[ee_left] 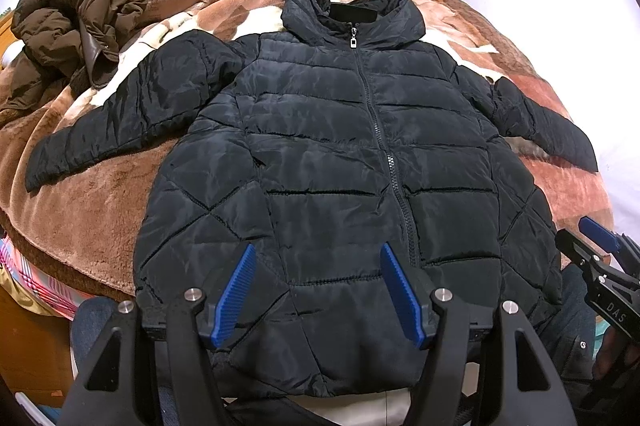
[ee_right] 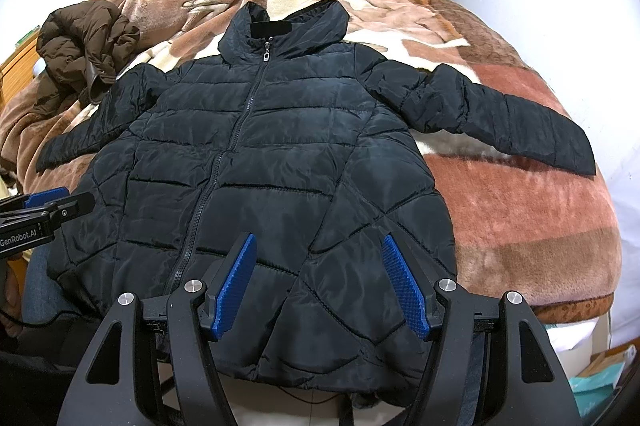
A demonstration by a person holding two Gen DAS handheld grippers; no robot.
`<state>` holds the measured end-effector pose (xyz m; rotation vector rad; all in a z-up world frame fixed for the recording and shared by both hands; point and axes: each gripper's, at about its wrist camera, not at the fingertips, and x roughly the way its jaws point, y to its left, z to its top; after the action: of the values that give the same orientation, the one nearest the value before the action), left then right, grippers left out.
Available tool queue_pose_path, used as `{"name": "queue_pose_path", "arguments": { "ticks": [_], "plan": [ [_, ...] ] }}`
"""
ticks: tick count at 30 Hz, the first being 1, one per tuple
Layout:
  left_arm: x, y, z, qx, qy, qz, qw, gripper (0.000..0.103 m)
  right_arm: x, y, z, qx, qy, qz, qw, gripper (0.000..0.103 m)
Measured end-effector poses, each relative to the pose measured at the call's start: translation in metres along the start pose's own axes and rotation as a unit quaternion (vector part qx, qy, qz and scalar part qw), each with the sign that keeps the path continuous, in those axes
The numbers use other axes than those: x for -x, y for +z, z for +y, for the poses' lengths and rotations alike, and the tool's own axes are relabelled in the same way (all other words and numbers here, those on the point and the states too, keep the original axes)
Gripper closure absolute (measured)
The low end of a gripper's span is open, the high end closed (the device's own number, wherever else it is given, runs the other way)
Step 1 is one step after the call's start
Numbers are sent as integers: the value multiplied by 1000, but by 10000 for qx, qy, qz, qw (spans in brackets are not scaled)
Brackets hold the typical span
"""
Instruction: Fold large clothes
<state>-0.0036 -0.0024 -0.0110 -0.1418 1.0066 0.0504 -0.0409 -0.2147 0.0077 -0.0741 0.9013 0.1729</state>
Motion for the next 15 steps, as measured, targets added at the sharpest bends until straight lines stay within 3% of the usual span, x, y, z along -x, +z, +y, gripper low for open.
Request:
{"name": "queue_pose_path", "arguments": {
  "ticks": [15],
  "plan": [
    [0, -1, 1, 6, 4, 1, 10000, 36, 0, 0, 0, -1, -3, 14, 10000, 37]
  ]
}}
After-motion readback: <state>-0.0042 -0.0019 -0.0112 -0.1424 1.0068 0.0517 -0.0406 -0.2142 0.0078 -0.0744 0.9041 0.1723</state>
